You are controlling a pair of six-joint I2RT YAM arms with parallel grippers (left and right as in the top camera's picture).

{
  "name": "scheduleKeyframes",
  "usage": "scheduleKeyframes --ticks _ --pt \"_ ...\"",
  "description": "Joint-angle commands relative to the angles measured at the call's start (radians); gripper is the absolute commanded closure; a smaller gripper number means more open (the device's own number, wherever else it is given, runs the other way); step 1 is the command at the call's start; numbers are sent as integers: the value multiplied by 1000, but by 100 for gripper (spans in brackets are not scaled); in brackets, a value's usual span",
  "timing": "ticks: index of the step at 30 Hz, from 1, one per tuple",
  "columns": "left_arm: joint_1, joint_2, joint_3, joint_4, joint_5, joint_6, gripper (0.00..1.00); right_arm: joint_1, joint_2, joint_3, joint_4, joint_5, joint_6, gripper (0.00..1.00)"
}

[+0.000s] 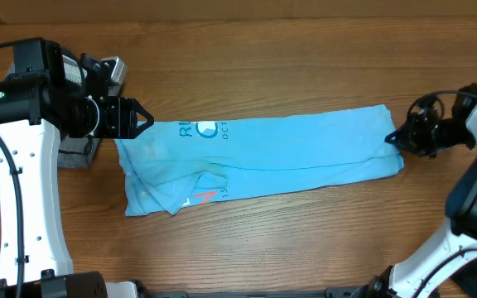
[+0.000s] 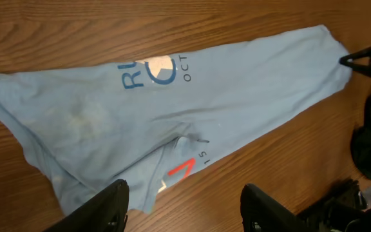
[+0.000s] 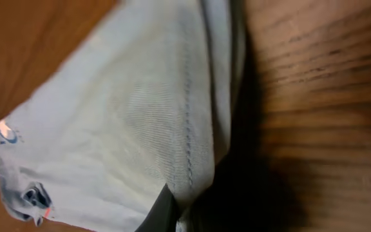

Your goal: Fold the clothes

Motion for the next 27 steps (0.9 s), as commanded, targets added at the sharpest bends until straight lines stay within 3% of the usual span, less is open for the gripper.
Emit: scheduleKeyframes --ticks 1,7,27 --pt "-10 -13 16 -2 12 15 41 26 -132 45 1 19 21 96" --pt "-10 -13 16 -11 13 15 41 119 -143 43 -20 87 68 96" --pt "-13 -13 16 -35 13 14 42 642 -140 37 -71 288 246 96"
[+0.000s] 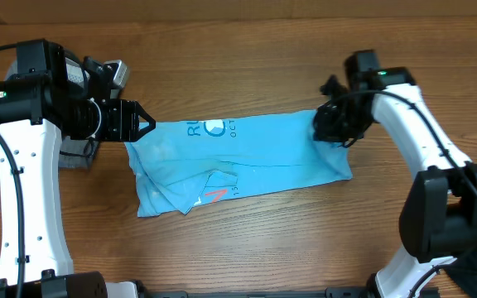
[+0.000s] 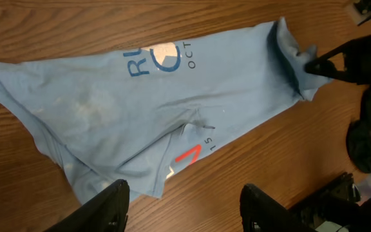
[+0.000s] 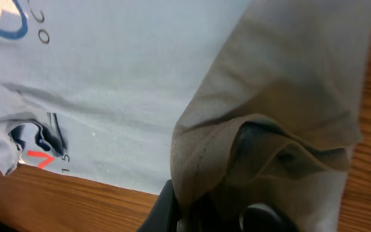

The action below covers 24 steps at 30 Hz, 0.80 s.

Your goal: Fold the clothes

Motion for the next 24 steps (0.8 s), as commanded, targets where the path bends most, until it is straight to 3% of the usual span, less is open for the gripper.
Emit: scheduleKeyframes --ticks 1,4,6,7,19,24 --pt "-6 -13 16 -3 12 14 41 58 -3 -3 17 63 71 96" --pt "-6 -13 16 -9 12 14 41 86 -3 -34 45 72 96 96" --pt "-6 -13 16 -16 12 15 41 97 -3 -62 75 71 121 65" --pt "-6 -13 16 -16 12 15 41 98 -3 -68 85 64 120 63" --pt "-6 -13 16 -19 11 15 41 13 -64 -23 95 -9 121 63" --pt "-6 -13 16 -19 9 15 41 -86 -54 -44 58 85 172 63"
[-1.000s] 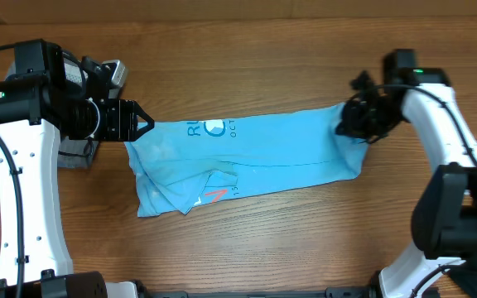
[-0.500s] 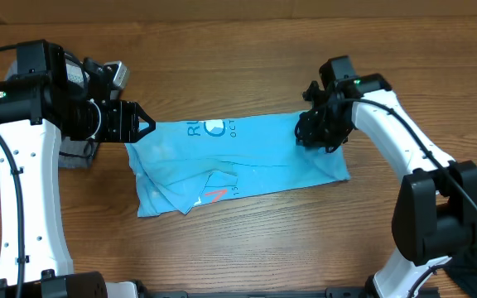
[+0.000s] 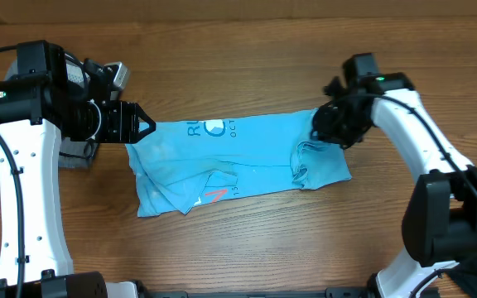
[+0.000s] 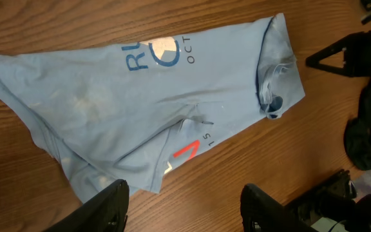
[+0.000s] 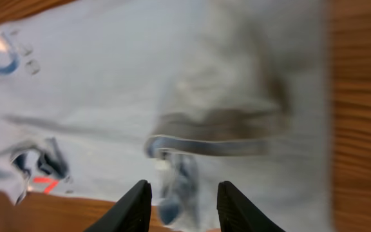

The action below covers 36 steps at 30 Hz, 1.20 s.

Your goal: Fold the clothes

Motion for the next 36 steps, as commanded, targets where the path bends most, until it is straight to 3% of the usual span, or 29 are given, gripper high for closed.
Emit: scheduleKeyframes --ticks 1,4,7,11,12,14,16,18,20,21,22,26,30,32,33,36 --pt "-7 -13 16 3 9 15 41 -71 -27 -11 19 62 41 64" --pt "-7 -13 16 5 9 15 41 -96 -24 -72 89 46 39 65" --pt "-7 -13 16 5 9 15 41 -96 -21 -158 192 -35 27 48" --pt "-7 -13 16 3 9 15 41 -76 -16 -237 305 -115 30 44" --pt "-7 -13 16 1 9 15 41 -71 -16 -249 325 -138 30 48" --pt "-7 -13 16 0 9 15 41 -60 -16 -255 360 -205 30 69" --pt "-7 -13 16 0 9 15 41 -50 -16 -254 418 -315 30 81" --pt "-7 -13 16 0 9 15 41 -42 -16 -254 481 -398 57 90" --pt "-7 -13 16 0 9 15 41 -26 -16 -254 578 -500 89 92" --pt "-7 -13 16 0 9 15 41 -10 -16 -254 650 -553 94 66" --pt "-7 -13 16 0 9 15 41 -3 -16 -254 677 -565 94 48" --pt "-7 -13 16 0 9 15 41 -2 -16 -254 704 -567 93 34" --pt "-7 -13 16 0 9 15 41 -34 -16 -254 686 -568 93 32" --pt "-7 -13 16 0 9 15 41 -60 -16 -253 653 -567 93 37" --pt "-7 -13 16 0 8 16 41 -99 -16 -252 589 -562 93 44" --pt "-7 -13 16 0 7 16 40 -158 -16 -252 465 -552 82 49"
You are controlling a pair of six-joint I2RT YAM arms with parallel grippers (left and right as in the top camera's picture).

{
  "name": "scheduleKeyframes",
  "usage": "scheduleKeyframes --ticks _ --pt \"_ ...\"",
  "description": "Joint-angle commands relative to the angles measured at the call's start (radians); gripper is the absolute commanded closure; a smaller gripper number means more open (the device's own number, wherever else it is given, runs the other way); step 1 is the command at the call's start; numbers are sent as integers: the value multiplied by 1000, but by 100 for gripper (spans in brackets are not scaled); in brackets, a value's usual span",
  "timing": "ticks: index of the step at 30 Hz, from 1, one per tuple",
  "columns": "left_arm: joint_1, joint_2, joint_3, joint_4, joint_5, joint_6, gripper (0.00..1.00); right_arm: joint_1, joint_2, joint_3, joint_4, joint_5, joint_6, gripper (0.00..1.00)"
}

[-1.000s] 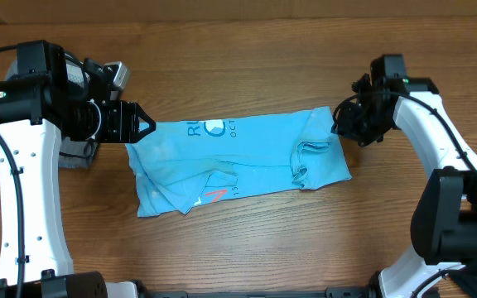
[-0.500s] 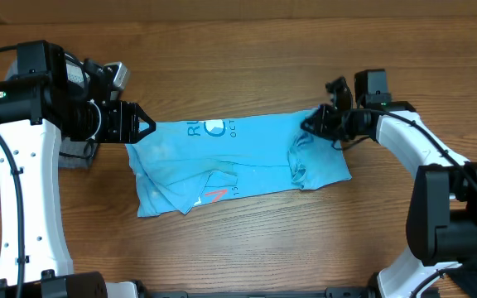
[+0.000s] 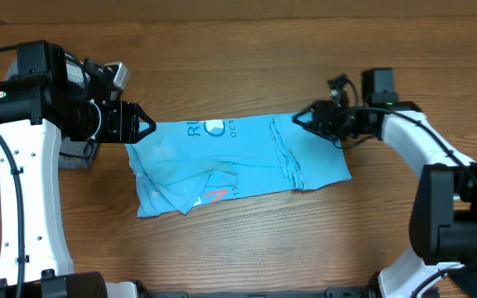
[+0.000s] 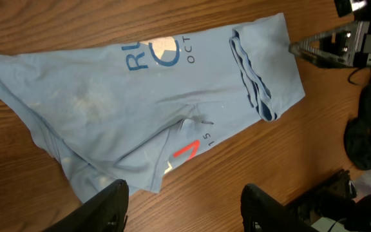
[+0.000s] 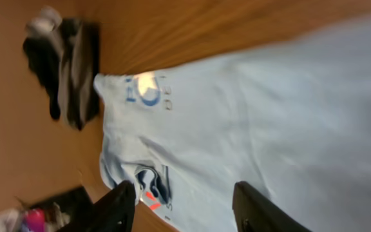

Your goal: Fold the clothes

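A light blue T-shirt (image 3: 238,161) with blue lettering and a red mark lies lengthwise on the wooden table, its right end folded back over itself, the folded edge (image 4: 253,90) rumpled. My right gripper (image 3: 298,117) hovers open at the shirt's upper right edge, nothing between its fingers; its wrist view looks along the shirt (image 5: 237,116). My left gripper (image 3: 143,124) stands open at the shirt's upper left corner, above the cloth (image 4: 108,109).
A dark grey folded garment (image 3: 77,153) lies at the left edge under my left arm, and shows as a dark pile (image 5: 66,64) in the right wrist view. Black cloth (image 4: 369,138) sits at the table's right side. Bare wood surrounds the shirt.
My right gripper has shifted a little off the shirt's folded end and tilted to point left along it. The folded flap now lies flatter, with a long rumpled edge. My left arm is unchanged.
The shirt lay stretched long, my right gripper shut on its right end. Then that end was carried leftward, shortening the shirt. Then the gripper was open and the end lay bunched on the shirt. Now the flap lies spread over the shirt's right part.
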Motion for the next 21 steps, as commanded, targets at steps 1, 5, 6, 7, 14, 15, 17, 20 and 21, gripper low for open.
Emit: scheduleKeyframes --ticks 1,5,6,7,14,15,17,20,21 --pt "-7 -13 16 0 6 16 40 -80 -13 5 -126 6 -24 49" --pt "-7 -13 16 3 5 16 40 -93 -13 5 -322 251 -98 44" --pt "-7 -13 16 3 5 16 40 -93 -13 5 -340 335 -98 41" --pt "-7 -13 16 4 5 16 40 -94 -13 5 -348 423 -99 39" --pt "-7 -13 16 3 4 16 39 -96 -13 5 -266 558 -212 26" --pt "-7 -13 16 3 4 16 39 -97 -13 5 -253 557 -231 25" --pt "-7 -13 16 0 4 16 39 -103 -13 5 -232 554 -264 25" --pt "-7 -13 16 -3 1 16 39 -137 -11 5 -208 544 -266 22" --pt "-7 -13 16 -3 1 16 39 -152 -11 5 -201 523 -266 21"
